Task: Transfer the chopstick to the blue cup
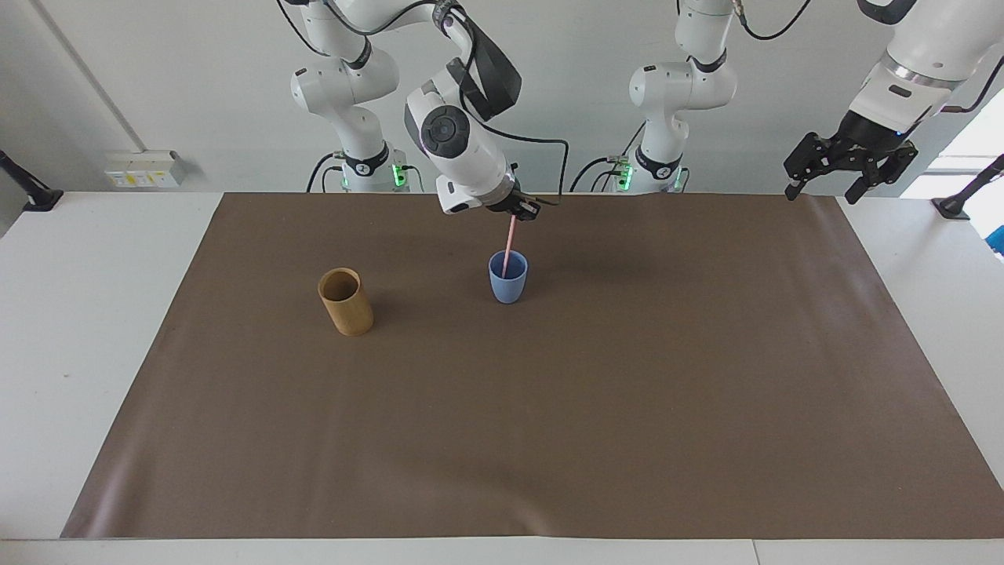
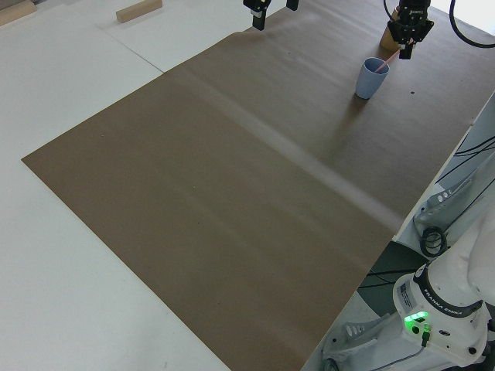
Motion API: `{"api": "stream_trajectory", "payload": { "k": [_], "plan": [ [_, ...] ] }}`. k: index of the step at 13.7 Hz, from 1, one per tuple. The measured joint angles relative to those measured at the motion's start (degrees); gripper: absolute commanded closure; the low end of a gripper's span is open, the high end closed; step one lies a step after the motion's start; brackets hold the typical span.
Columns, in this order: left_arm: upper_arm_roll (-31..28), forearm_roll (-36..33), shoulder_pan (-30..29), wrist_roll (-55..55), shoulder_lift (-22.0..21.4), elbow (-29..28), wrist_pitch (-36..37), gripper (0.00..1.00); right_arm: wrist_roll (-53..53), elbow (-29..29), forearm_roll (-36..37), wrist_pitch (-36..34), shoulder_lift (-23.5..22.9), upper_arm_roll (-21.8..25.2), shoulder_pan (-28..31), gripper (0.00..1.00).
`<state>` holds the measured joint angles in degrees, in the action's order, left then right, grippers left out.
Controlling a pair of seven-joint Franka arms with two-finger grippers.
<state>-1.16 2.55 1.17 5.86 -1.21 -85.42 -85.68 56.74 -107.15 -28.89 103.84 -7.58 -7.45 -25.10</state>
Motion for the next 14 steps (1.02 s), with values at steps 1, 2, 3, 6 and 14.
{"api": "stream_trajectory", "payload": {
  "k": [1, 2, 3, 6, 14],
  "plan": [
    [0.0, 0.0, 0.0, 0.0, 0.0, 0.0, 0.0, 0.0, -0.25, 0.06, 0.79, -0.01, 0.02, 0.03, 0.02, 0.0],
    [0.0, 0.0, 0.0, 0.0, 0.0, 0.0, 0.0, 0.0, -0.92, 0.27, 2.77, -0.01, 0.05, 0.09, 0.12, 0.0],
    [0.0, 0.0, 0.0, 0.0, 0.0, 0.0, 0.0, 0.0, -1.82, 0.81, 4.94, -0.02, 0.14, 0.21, 0.25, 0.0],
    [0.0, 0.0, 0.0, 0.0, 0.0, 0.0, 0.0, 0.0, -4.62, 3.59, 11.93, -0.13, 0.95, 0.81, 1.26, 0.0],
    [0.03, 0.0, 0.0, 0.0, 0.0, -0.01, 0.07, 0.0, -25.47, 6.73, 26.12, -0.45, 5.76, 1.67, 13.07, 0.0]
  ]
}}
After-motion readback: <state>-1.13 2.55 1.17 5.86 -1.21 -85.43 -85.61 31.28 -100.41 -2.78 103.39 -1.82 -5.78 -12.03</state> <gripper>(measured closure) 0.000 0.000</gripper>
